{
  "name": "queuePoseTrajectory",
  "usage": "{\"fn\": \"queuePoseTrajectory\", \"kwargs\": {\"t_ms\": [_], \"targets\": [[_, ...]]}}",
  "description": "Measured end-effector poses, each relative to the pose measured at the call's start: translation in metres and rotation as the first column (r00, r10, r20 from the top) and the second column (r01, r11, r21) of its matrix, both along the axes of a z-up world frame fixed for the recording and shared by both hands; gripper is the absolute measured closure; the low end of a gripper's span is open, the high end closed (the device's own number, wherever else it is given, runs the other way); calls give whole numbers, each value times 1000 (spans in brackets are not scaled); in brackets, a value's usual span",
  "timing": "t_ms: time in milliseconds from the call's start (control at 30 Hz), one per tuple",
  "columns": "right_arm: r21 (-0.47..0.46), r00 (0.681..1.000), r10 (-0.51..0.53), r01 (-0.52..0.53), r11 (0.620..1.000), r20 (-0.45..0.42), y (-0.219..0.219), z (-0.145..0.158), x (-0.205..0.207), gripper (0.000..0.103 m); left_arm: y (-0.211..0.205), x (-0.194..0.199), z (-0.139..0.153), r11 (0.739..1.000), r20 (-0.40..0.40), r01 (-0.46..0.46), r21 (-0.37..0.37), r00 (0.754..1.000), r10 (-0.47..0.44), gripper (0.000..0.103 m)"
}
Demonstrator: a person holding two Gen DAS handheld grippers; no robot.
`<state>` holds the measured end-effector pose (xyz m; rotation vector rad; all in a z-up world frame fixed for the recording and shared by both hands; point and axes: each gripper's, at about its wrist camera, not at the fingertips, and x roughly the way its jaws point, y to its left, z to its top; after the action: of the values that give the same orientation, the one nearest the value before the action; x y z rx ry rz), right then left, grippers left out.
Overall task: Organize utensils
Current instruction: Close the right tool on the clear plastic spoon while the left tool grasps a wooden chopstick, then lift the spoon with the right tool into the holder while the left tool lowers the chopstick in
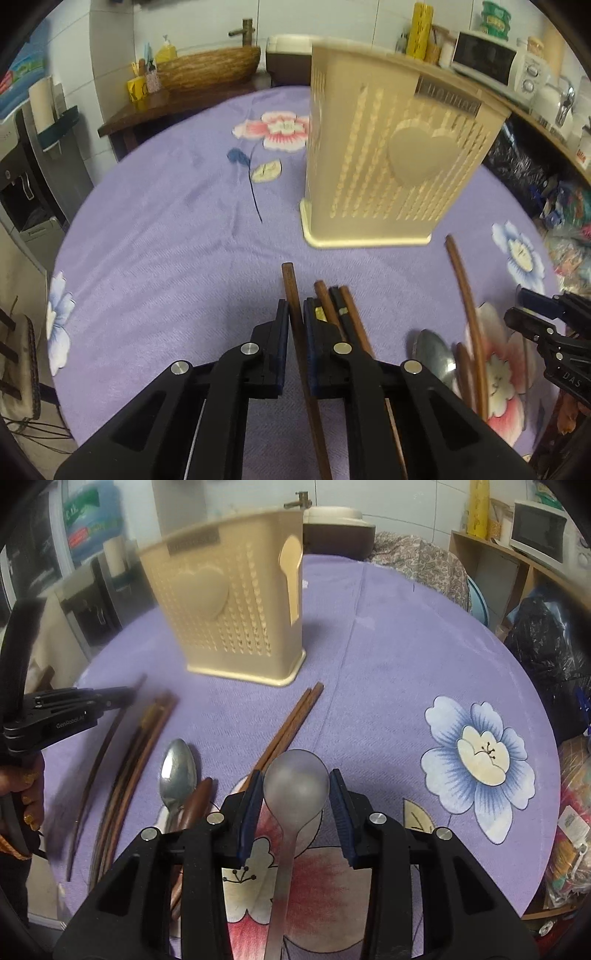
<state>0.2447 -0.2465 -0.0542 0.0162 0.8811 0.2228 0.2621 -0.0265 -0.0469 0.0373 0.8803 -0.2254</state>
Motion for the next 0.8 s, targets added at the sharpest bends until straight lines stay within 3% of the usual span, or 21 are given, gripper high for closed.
{"fn": "queuePoseTrajectory", "kwargs": {"t_ms": [167,333,500,800], "targets": [[74,998,0,-5,997,65,-14,33,-12,66,18,-24,52,996,128,1,-90,992,11,95],[103,993,5,-18,995,122,-23,64,-24,66,30,-46,96,994,245,7,-114,969,21,95],[101,986,4,-21,995,167,-26,83,-29,66,41,-58,118,989,330,-10,-147,942,59,95],[63,981,28,-41,997,190,-20,93,-31,66,43,-56,125,989,357,-15,-147,932,67,95]]}}
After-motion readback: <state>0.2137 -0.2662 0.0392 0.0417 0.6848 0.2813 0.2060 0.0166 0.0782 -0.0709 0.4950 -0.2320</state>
